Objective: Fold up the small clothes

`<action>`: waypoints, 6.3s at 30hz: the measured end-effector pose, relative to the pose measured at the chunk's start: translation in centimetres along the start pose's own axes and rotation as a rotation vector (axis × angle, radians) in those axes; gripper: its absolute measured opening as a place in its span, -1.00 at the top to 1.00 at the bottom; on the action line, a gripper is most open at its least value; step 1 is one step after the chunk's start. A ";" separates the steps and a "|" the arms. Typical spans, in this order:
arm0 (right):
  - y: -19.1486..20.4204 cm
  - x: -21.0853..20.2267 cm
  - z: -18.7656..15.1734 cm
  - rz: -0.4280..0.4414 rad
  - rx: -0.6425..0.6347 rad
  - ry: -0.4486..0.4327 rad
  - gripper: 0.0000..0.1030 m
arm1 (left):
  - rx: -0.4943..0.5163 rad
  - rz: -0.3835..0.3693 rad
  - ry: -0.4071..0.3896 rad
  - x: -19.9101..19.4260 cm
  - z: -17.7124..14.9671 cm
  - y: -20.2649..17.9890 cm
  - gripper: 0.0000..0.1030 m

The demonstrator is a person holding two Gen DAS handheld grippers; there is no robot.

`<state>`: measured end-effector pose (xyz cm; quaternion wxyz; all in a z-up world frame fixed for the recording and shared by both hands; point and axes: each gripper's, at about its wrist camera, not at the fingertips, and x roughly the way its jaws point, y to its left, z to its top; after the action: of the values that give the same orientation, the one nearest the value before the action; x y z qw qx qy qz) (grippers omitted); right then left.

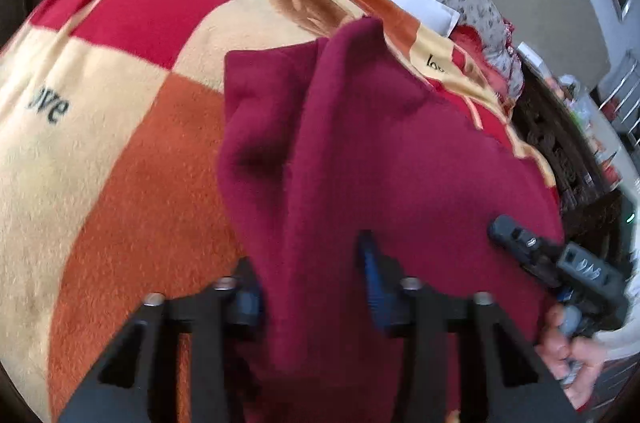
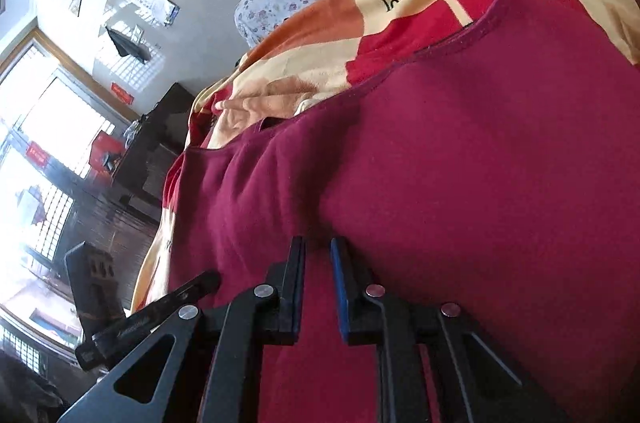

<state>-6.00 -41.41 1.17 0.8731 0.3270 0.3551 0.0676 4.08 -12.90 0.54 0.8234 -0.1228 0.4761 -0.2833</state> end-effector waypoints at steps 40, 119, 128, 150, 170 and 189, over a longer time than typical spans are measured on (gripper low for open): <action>2.4 -9.6 7.3 -0.472 -0.395 -0.166 0.95 | 0.333 -0.086 -0.180 -10.6 -7.4 -15.3 -0.35; 1.3 -12.7 -2.3 -0.380 -0.225 -0.135 0.03 | 0.468 0.074 -0.019 -1.3 -9.2 -18.2 -0.61; -2.8 -10.1 -1.0 -0.469 -0.199 -0.122 0.02 | 0.406 -0.002 0.006 1.4 -6.8 -17.6 -0.72; -6.1 -11.3 -1.5 -0.322 -0.049 -0.158 -0.81 | 0.166 -0.154 0.050 4.0 -4.1 -13.1 -0.97; -4.2 -11.1 -1.4 -0.197 -0.069 -0.138 0.22 | 0.355 -0.170 0.046 2.8 -5.1 -17.1 0.07; 3.7 -10.4 -14.6 -0.210 -0.098 0.032 -0.26 | 0.358 0.099 0.059 -8.2 -14.9 -9.6 -0.16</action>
<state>-22.98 -34.53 1.61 0.8847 0.2438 0.3974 -0.0018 -15.19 -14.91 3.24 0.8307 0.0575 0.4475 -0.3261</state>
